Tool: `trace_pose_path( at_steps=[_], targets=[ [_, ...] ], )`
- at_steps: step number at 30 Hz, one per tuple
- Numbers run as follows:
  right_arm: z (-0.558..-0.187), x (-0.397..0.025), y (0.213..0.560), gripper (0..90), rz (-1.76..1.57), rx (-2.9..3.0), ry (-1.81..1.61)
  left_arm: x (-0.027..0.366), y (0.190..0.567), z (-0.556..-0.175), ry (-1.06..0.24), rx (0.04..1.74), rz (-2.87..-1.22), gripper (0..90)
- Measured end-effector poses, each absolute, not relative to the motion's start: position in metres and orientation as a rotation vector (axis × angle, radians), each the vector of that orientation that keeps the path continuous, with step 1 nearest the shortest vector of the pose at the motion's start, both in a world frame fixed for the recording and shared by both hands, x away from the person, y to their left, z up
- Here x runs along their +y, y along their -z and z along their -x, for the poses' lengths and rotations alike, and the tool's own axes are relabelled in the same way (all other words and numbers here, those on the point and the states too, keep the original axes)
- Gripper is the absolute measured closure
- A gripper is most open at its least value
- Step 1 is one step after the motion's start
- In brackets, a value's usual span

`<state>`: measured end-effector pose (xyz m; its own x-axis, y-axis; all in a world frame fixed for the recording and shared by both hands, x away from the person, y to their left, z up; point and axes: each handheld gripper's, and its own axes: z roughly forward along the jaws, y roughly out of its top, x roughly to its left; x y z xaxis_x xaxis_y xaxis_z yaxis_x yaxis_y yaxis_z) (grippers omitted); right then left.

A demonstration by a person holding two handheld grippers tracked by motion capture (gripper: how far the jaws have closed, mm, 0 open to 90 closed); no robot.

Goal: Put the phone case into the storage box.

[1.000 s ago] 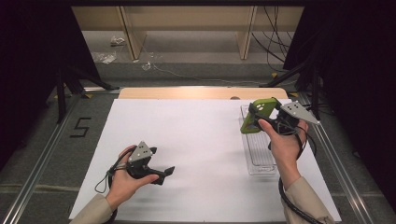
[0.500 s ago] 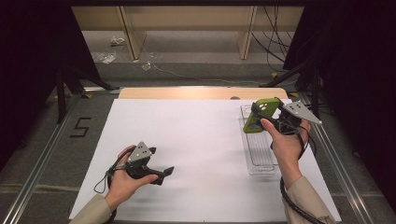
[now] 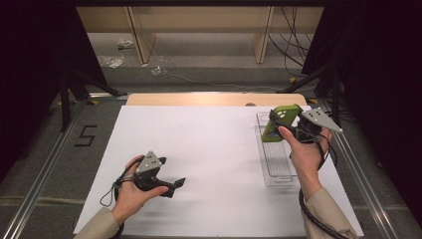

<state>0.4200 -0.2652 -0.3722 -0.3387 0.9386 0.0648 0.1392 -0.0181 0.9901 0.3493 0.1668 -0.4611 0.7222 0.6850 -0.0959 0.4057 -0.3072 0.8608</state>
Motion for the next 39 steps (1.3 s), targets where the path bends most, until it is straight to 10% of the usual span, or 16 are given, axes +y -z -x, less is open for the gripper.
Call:
trace_pose_path(
  at_steps=[39],
  targets=[
    [-0.4286,-0.2697,0.3805,17.0,-1.165,1.561,-1.366,0.1661,0.4617,-0.3506,-0.351,0.838,-1.941,0.0]
  ],
)
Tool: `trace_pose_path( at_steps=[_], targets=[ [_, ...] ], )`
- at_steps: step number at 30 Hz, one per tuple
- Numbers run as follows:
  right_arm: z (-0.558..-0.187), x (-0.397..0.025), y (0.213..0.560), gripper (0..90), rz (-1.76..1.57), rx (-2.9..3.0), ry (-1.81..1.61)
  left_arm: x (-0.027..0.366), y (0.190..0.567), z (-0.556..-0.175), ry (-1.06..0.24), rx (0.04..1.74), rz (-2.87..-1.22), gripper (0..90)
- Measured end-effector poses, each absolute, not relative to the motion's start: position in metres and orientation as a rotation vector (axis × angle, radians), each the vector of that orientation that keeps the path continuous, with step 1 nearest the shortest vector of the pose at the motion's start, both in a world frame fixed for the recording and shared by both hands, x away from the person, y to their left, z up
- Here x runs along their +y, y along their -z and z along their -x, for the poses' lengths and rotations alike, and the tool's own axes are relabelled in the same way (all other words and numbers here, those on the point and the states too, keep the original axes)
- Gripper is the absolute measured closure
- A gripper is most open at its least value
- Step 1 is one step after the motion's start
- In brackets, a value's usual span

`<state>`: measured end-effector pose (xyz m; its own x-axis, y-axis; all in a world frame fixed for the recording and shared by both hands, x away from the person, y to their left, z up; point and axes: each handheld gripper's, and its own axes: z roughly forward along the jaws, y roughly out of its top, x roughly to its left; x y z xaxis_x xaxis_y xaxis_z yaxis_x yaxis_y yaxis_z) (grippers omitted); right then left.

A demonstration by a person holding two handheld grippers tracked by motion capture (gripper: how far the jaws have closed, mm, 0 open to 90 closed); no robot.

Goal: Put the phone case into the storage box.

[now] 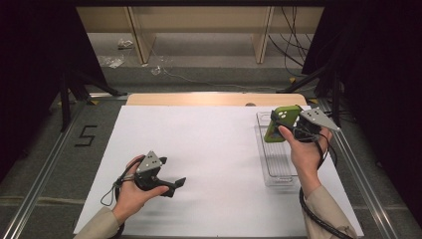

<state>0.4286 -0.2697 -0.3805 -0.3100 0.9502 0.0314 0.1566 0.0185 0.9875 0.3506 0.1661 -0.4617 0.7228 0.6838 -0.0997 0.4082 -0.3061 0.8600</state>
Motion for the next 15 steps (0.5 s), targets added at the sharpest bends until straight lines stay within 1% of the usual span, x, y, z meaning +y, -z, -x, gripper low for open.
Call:
trace_pose_path(
  at_steps=[15],
  targets=[
    [-0.4352,-0.2689,0.3808,17.0,-1.164,1.56,-1.359,0.1666,0.4618,-0.3508,-0.35,0.84,-1.94,0.0]
  ],
)
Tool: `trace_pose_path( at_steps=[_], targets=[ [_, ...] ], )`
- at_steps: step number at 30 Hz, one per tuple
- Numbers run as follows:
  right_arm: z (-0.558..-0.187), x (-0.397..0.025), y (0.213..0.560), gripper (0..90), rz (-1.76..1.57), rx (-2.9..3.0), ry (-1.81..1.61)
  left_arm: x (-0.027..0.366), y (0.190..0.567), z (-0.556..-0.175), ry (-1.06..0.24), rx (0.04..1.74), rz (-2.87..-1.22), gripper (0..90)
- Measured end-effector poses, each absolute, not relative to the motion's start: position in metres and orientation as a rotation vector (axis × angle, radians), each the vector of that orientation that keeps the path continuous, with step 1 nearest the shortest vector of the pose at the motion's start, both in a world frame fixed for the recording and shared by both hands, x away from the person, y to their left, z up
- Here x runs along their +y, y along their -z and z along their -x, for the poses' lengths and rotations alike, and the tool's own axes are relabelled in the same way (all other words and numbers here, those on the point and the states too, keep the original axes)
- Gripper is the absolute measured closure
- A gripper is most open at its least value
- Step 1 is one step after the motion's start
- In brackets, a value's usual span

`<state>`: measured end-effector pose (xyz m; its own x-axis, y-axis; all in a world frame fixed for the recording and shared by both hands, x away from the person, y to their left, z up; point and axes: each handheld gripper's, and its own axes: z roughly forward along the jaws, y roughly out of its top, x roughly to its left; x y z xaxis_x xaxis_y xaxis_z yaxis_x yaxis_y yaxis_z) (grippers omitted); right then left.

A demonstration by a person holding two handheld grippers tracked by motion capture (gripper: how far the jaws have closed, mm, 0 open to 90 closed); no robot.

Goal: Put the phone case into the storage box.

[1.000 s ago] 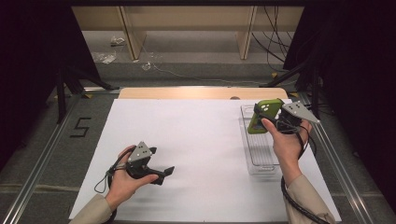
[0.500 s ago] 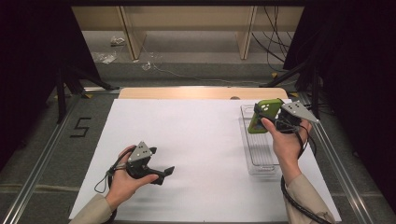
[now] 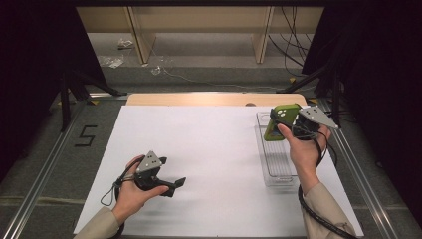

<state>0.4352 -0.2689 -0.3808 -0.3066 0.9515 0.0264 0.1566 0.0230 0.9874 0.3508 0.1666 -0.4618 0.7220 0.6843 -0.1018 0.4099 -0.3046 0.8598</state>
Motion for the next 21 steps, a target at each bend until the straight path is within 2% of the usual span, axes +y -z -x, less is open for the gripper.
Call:
trace_pose_path(
  at_steps=[21],
  targets=[
    [-0.4436,-0.2688,0.3826,17.0,-1.178,1.572,-1.344,0.1663,0.4622,-0.3512,-0.347,0.841,-1.939,0.0]
  ],
)
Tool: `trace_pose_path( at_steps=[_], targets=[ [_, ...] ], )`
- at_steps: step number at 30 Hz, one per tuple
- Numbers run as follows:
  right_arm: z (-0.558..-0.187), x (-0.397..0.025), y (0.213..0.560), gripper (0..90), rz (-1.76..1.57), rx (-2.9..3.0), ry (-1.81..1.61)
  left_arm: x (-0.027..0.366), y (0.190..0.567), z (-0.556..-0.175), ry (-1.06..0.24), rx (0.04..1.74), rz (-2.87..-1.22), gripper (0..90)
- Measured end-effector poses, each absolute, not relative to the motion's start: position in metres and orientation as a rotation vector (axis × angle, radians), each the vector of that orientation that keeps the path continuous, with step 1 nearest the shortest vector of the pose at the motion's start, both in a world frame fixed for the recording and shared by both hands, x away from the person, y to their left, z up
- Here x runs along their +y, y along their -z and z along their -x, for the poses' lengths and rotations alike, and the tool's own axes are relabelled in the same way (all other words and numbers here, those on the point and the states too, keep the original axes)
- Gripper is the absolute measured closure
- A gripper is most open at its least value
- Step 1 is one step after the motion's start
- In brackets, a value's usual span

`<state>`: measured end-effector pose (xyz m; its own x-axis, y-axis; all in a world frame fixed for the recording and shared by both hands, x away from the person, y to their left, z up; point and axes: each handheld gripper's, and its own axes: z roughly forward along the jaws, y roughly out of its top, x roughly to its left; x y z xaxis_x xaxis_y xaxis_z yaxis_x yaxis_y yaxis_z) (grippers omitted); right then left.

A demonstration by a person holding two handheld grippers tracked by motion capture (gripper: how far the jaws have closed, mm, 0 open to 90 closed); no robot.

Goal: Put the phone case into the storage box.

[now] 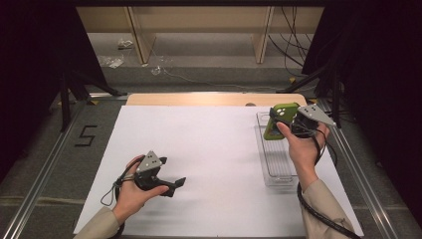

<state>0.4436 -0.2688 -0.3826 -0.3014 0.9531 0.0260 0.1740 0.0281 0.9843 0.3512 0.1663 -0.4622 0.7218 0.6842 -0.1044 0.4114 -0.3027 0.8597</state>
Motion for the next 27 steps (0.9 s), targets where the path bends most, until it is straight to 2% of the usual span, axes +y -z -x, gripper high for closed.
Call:
trace_pose_path(
  at_steps=[27],
  targets=[
    [-0.458,-0.267,0.379,17.0,-1.189,1.573,-1.329,0.166,0.462,-0.351,-0.346,0.841,-1.938,0.0]
  ],
)
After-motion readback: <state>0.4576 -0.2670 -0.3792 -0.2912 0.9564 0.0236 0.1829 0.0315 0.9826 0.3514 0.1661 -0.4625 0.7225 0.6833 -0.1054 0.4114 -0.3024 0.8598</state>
